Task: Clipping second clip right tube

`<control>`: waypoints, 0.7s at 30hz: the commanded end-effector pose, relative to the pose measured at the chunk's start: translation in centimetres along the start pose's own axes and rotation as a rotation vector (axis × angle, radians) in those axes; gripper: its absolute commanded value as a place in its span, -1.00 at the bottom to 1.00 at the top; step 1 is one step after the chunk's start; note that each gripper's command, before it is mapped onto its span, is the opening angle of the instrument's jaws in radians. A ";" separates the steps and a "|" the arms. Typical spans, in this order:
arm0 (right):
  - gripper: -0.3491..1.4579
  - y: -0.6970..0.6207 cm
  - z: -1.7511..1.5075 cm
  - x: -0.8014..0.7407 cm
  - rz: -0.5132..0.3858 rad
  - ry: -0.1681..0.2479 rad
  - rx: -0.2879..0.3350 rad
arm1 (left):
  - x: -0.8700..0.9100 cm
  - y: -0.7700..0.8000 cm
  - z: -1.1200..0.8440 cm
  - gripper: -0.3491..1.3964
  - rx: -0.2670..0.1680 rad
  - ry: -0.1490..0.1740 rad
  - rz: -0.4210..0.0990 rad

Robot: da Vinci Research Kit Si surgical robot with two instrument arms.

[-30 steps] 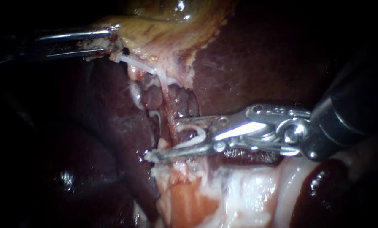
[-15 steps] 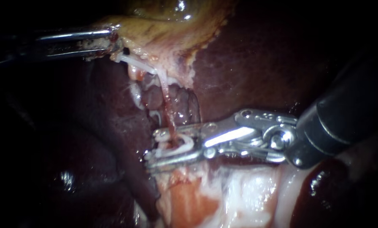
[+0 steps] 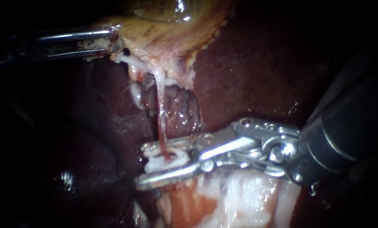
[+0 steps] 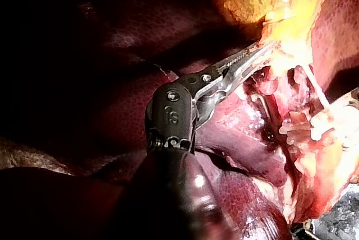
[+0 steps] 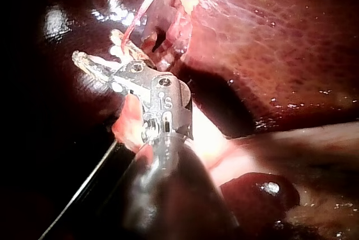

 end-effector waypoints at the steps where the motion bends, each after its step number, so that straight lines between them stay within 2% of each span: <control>1: -0.09 0.00 -0.01 0.00 0.014 -0.001 -0.001 | 0.00 0.00 0.00 -1.00 0.000 0.000 0.000; 7: -0.16 0.01 -0.04 -0.01 0.067 -0.002 0.000 | 0.00 0.00 0.00 -1.00 0.000 0.000 0.000; 21: -0.42 0.02 -0.08 -0.03 0.065 -0.008 0.009 | 0.00 0.00 0.00 -1.00 0.000 0.000 0.000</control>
